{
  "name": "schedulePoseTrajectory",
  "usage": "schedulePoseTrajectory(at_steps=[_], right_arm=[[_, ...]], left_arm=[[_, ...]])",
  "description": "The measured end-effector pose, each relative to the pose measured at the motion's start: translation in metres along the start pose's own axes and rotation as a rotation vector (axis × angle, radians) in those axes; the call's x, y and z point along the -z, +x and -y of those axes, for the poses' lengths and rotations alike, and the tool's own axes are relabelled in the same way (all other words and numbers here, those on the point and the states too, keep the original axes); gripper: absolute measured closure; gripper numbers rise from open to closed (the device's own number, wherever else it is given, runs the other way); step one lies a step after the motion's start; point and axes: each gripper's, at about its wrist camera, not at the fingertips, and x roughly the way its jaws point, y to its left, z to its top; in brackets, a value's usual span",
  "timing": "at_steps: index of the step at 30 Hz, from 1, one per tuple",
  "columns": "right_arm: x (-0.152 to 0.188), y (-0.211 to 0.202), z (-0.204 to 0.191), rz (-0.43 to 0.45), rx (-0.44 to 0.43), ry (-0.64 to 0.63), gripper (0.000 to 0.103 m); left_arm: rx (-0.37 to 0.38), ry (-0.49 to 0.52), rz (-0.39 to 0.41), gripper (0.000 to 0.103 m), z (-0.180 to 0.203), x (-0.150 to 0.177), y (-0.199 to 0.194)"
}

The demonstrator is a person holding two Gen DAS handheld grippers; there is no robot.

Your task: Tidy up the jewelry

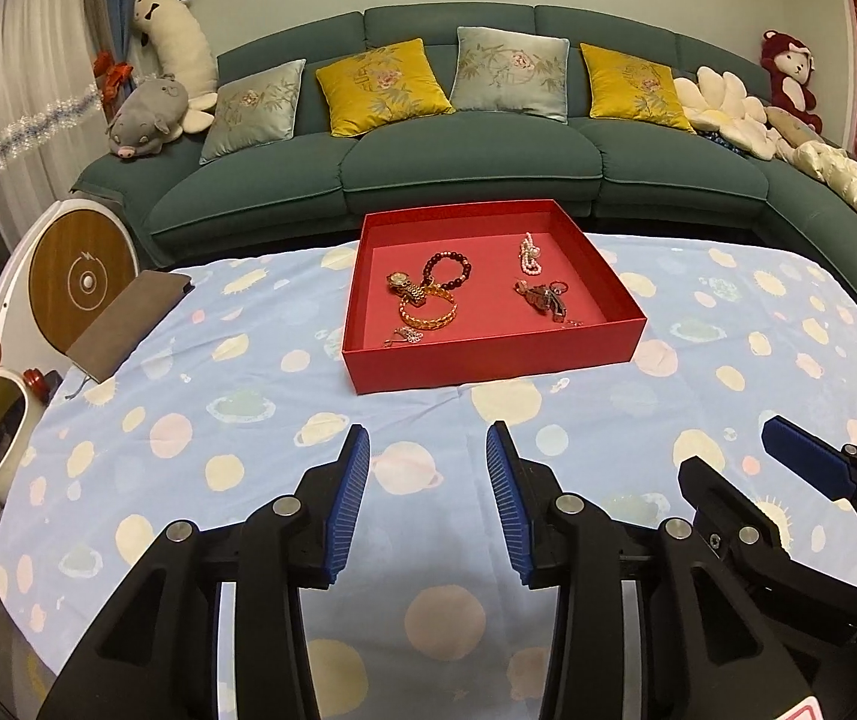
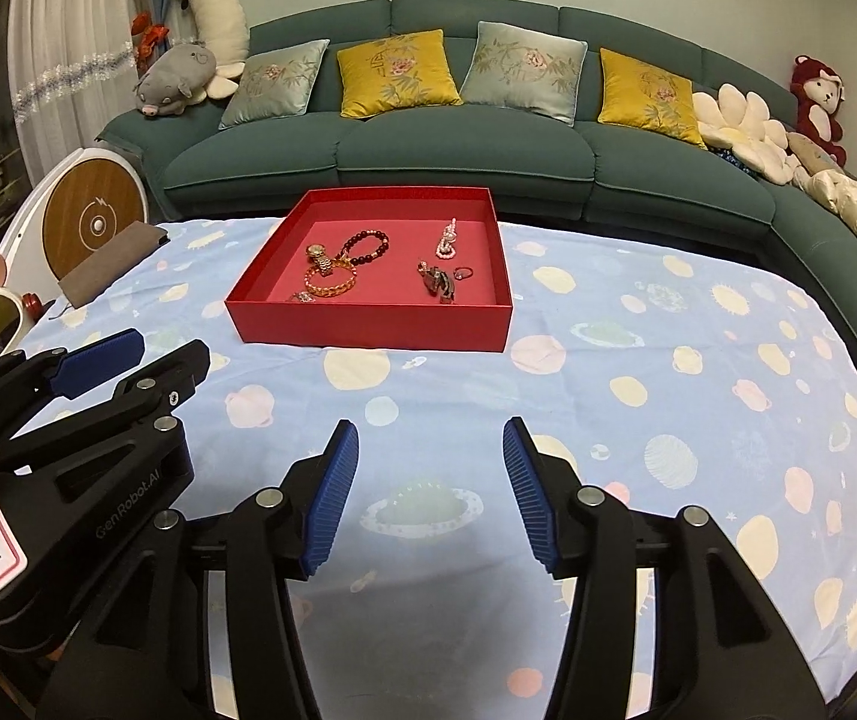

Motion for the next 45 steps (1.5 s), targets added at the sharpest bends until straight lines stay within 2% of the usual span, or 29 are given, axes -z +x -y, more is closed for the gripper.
schedulePoseTrajectory(at_steps=[5, 8, 15, 29, 34, 45], right_arm=[[0.002, 0.000, -0.004, 0.002, 0.013, -0.003, 0.051], [0.002, -0.001, -0.005, 0.006, 0.021, -0.007, 0.049], [0.002, -0.003, -0.004, 0.010, 0.025, -0.001, 0.043], [0.003, -0.004, -0.005, 0.014, 0.024, 0.005, 0.042], [0.003, -0.004, -0.005, 0.015, 0.024, 0.005, 0.042], [0.002, -0.006, -0.005, 0.022, 0.022, 0.009, 0.041]], left_arm=[[-0.003, -0.029, -0.020, 0.064, -0.006, 0.002, 0.000], [-0.010, -0.041, -0.022, 0.059, -0.009, 0.004, 0.000], [-0.033, -0.025, -0.004, 0.059, -0.010, 0.005, -0.004], [-0.031, -0.043, -0.012, 0.056, -0.013, 0.004, -0.005], [-0.041, -0.048, -0.010, 0.050, -0.014, 0.005, -0.007], [-0.054, -0.038, -0.002, 0.050, -0.015, 0.006, -0.010]])
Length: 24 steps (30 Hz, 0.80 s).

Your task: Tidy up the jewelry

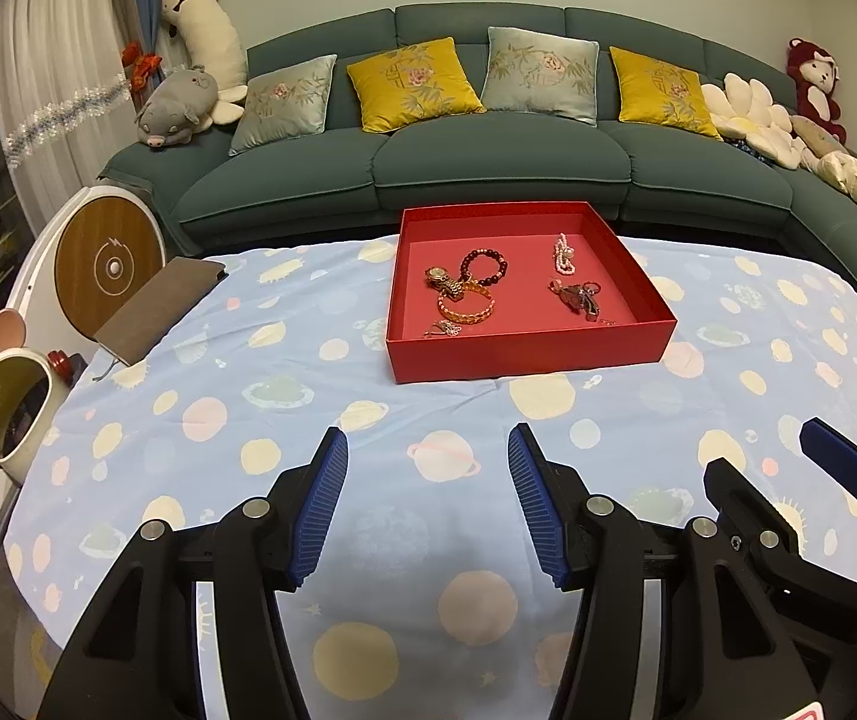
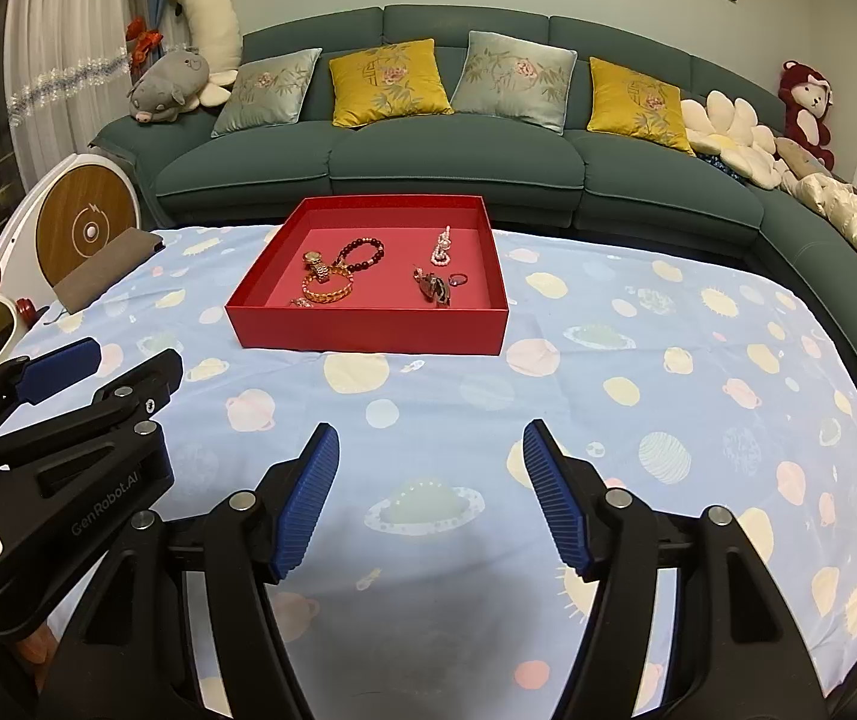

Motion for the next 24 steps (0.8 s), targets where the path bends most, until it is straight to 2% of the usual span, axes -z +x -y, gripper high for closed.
schedulePoseTrajectory(at_steps=[24], right_arm=[[0.0018, 0.0015, -0.0014, -0.013, 0.009, 0.011, 0.040]], left_arm=[[-0.008, -0.003, -0.017, 0.050, -0.0018, 0.0006, 0.0037]])
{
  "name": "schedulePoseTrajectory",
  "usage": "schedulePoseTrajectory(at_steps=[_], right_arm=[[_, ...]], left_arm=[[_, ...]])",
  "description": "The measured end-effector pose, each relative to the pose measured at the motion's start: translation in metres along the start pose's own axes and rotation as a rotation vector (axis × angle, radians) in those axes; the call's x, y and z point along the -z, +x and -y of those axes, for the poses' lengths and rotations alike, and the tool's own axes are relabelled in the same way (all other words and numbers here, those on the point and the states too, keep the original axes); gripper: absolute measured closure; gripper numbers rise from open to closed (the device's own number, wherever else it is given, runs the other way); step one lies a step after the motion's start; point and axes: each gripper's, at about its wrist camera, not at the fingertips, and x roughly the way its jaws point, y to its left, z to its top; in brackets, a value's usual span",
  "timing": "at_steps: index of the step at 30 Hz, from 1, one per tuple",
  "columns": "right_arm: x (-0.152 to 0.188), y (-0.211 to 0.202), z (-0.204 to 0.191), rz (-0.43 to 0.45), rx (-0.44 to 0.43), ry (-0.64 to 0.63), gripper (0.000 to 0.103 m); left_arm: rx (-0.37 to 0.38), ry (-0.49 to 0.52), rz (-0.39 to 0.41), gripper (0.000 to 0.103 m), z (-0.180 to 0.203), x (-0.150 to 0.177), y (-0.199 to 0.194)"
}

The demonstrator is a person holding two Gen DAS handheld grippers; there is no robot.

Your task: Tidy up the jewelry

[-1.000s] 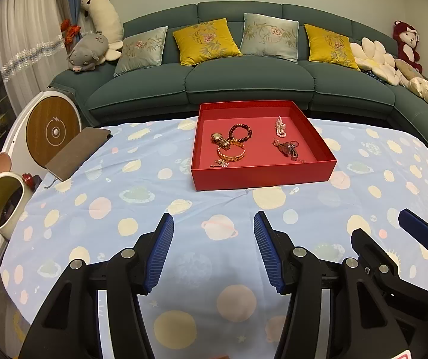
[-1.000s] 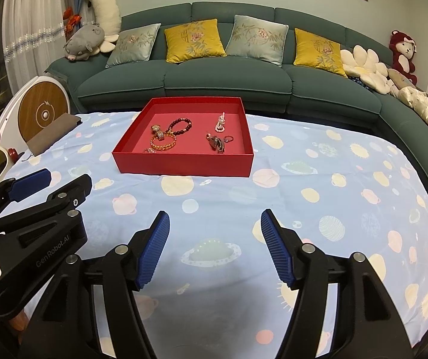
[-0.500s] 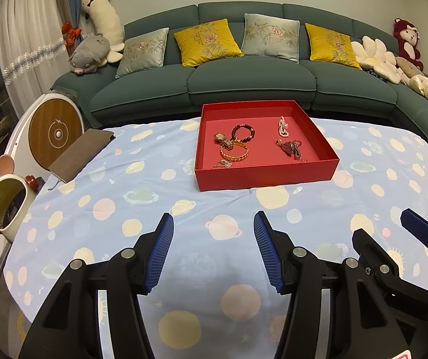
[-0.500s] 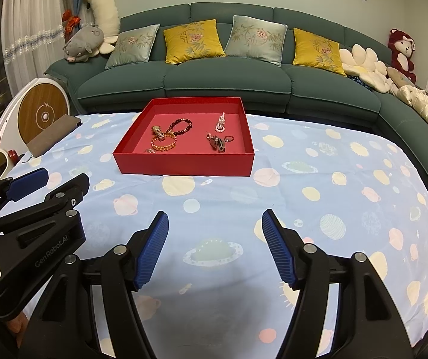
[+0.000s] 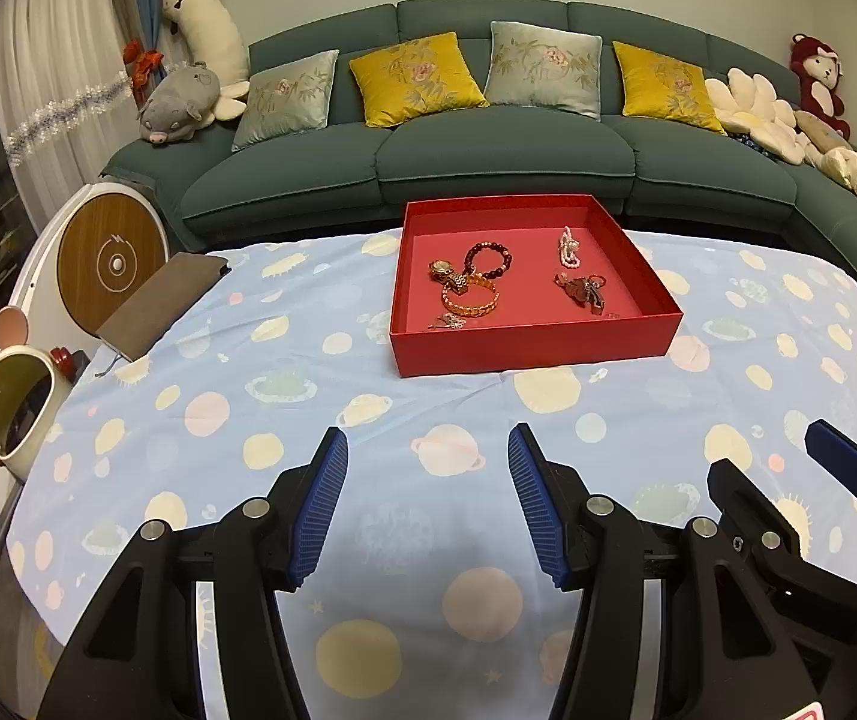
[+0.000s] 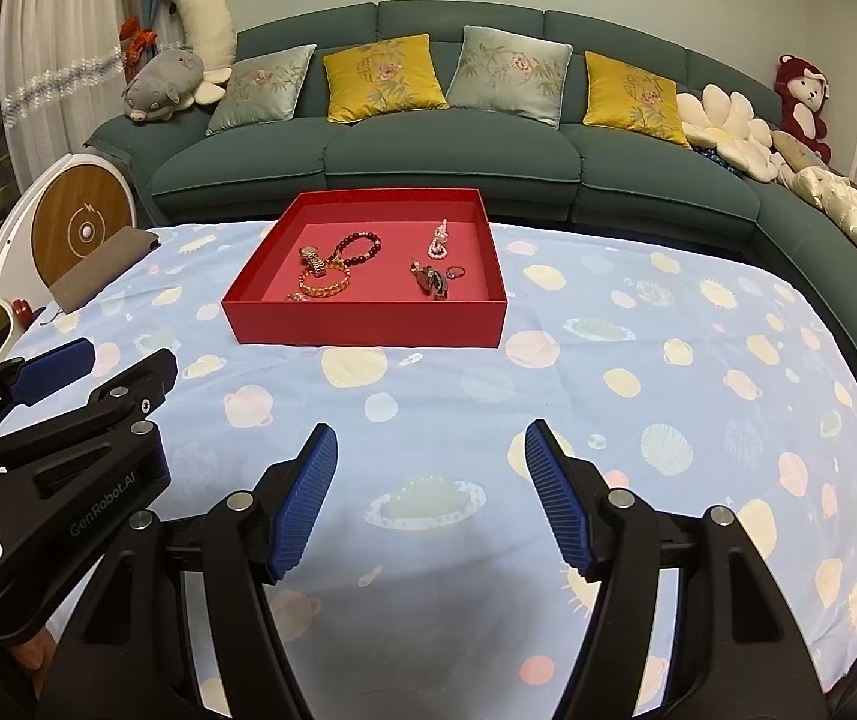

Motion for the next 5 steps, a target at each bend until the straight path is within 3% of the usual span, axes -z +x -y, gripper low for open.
schedulePoseTrajectory(at_steps=[5], right_arm=[[0.0009, 0.0011, 0.0008, -0.003, 0.010, 0.004, 0.038]], left_arm=[[0.003, -0.009, -0.006, 0.050, -0.0016, 0.0011, 0.0015]])
